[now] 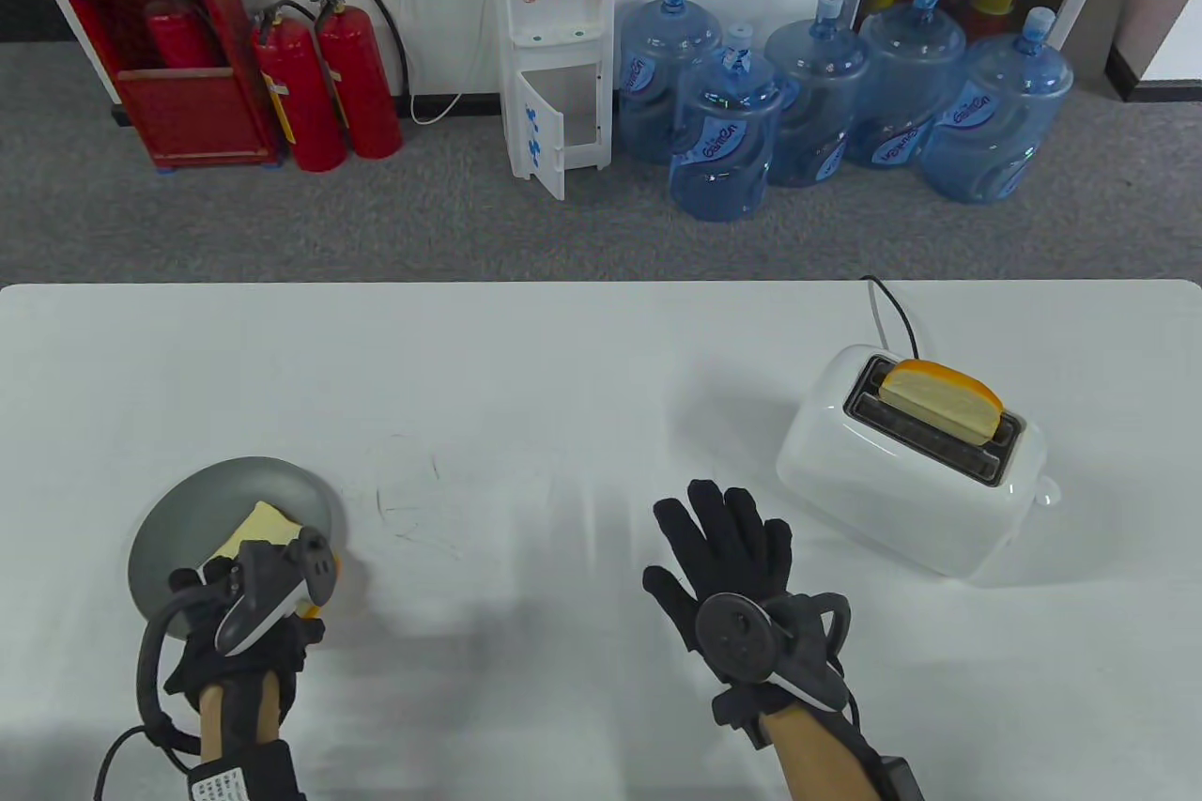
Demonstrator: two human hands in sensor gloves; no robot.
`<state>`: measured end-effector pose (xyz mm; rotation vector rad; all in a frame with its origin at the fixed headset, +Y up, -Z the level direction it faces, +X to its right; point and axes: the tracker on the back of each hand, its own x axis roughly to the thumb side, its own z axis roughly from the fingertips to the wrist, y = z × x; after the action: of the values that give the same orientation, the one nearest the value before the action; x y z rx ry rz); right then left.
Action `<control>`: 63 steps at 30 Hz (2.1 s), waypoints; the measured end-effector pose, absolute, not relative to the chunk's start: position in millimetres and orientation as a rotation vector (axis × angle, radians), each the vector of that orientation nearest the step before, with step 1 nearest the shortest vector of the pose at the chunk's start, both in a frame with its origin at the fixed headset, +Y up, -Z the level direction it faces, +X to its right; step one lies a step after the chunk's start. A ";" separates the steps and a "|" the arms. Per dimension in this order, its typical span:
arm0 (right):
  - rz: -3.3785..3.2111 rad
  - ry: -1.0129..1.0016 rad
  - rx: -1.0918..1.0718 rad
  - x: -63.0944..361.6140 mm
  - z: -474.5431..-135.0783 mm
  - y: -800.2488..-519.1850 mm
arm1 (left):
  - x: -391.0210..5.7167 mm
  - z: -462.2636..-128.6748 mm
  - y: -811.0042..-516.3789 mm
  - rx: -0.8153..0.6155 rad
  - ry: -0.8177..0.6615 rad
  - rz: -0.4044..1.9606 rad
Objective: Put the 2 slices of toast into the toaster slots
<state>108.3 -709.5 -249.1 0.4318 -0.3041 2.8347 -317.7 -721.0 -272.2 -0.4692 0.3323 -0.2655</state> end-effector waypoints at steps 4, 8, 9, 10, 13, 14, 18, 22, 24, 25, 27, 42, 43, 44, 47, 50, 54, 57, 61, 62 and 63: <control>2.829 -0.305 0.432 109.2 -249.1 -709.7 | -321.2 -269.0 -726.5 -0.486 0.336 -0.247; 2.826 -0.296 0.434 109.5 -248.8 -710.1 | -321.1 -266.4 -732.0 -0.443 0.328 -0.270; 2.826 -0.296 0.434 109.6 -248.6 -710.2 | -321.3 -265.8 -732.6 -0.429 0.329 -0.275; 2.826 -0.296 0.434 109.7 -248.5 -710.2 | -321.8 -264.9 -733.4 -0.411 0.326 -0.274; 2.827 -0.297 0.433 110.0 -248.1 -710.2 | -324.3 -262.8 -733.7 -0.381 0.325 -0.241; 2.827 -0.298 0.433 110.0 -248.0 -710.3 | -324.7 -262.5 -733.6 -0.379 0.325 -0.230; 2.827 -0.294 0.430 110.2 -247.6 -710.5 | -324.8 -262.0 -733.5 -0.339 0.349 -0.235; 2.825 -0.293 0.428 110.4 -247.3 -710.6 | -326.2 -263.7 -734.5 -0.356 0.347 -0.208; 2.821 -0.293 0.427 110.8 -247.3 -710.6 | -327.1 -264.3 -734.1 -0.360 0.348 -0.195; 2.820 -0.293 0.427 111.0 -247.3 -710.6 | -327.5 -264.5 -733.7 -0.359 0.348 -0.191; 2.819 -0.293 0.424 111.4 -247.4 -710.7 | -329.0 -265.0 -732.0 -0.356 0.348 -0.174; 2.816 -0.293 0.422 112.2 -247.4 -710.2 | -339.7 -263.1 -719.7 -0.236 0.378 -0.145; 2.816 -0.293 0.422 112.3 -247.4 -710.2 | -340.7 -263.0 -719.1 -0.233 0.381 -0.139; 2.816 -0.293 0.421 112.3 -247.4 -710.1 | -341.6 -263.1 -718.4 -0.229 0.382 -0.135; 2.814 -0.293 0.420 112.6 -247.6 -710.2 | -344.7 -262.8 -715.5 -0.207 0.386 -0.122; 2.816 -0.289 0.416 113.0 -247.7 -710.2 | -347.8 -262.6 -712.6 -0.177 0.390 -0.113; 2.813 -0.285 0.411 113.5 -247.9 -710.1 | -350.8 -261.8 -709.0 -0.122 0.392 -0.121; 2.813 -0.286 0.409 113.7 -247.9 -709.9 | -352.8 -260.0 -706.0 -0.064 0.400 -0.133; 2.815 -0.283 0.411 113.6 -248.0 -710.0 | -356.3 -257.0 -703.3 0.017 0.426 -0.138; 2.815 -0.283 0.411 113.5 -248.0 -710.0 | -356.9 -256.5 -702.9 0.031 0.431 -0.138; 2.814 -0.282 0.412 113.5 -248.0 -710.0 | -358.1 -255.8 -702.9 0.053 0.439 -0.136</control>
<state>113.5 -710.0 -248.0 0.4117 -0.2823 2.8145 -358.1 -702.9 -255.8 0.0526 0.4388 -0.1356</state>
